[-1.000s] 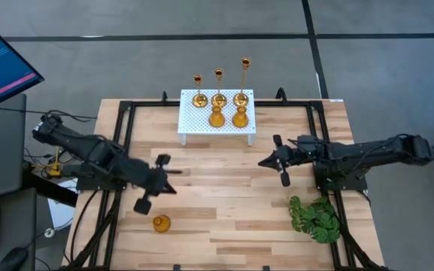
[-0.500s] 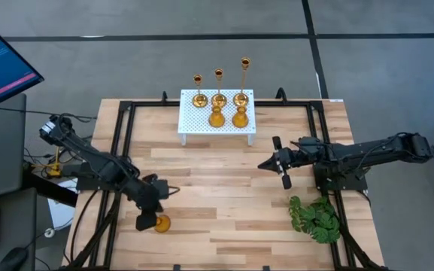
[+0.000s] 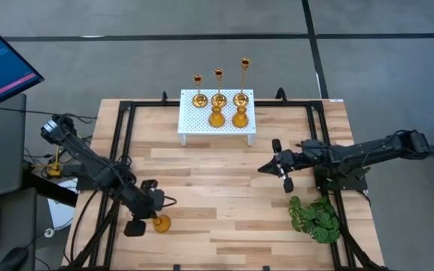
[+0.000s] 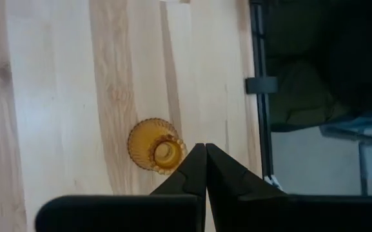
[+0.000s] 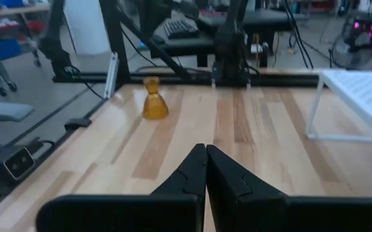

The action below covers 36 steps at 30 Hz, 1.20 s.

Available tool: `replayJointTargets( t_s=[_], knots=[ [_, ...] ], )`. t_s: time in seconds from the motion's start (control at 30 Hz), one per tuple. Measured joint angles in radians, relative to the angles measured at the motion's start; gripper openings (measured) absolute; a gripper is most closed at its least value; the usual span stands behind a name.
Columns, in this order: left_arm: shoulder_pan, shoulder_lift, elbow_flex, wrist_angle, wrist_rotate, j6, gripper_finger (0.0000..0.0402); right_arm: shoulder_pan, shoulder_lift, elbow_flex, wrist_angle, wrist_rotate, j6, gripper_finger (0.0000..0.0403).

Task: Pick & Place candle stick holders
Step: Put the orange candle holder on the shelf

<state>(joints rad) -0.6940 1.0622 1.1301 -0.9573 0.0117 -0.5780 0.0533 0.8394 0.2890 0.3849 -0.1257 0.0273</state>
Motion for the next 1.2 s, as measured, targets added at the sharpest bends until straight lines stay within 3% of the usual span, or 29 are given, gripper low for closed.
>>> replayJointTargets(
  t_s=[0.27,0.6,0.83,1.2],
  knots=[
    [-0.001,-0.043,0.000,0.000,-0.079,0.050,0.0003,0.001,0.000,0.000,0.102,0.000,0.005,0.0000],
    [-0.003,-0.014,0.000,0.007,-0.214,0.048,0.0003,0.001,0.000,0.000,0.119,-0.001,0.150,0.0000],
    [-0.046,0.058,0.000,0.004,-0.203,0.050,0.0003,0.021,0.000,0.000,0.115,-0.003,0.158,0.0000],
    [-0.087,0.057,0.000,-0.002,-0.158,-0.004,0.0003,0.059,0.000,0.000,0.050,-0.004,0.149,0.0000]
  ],
)
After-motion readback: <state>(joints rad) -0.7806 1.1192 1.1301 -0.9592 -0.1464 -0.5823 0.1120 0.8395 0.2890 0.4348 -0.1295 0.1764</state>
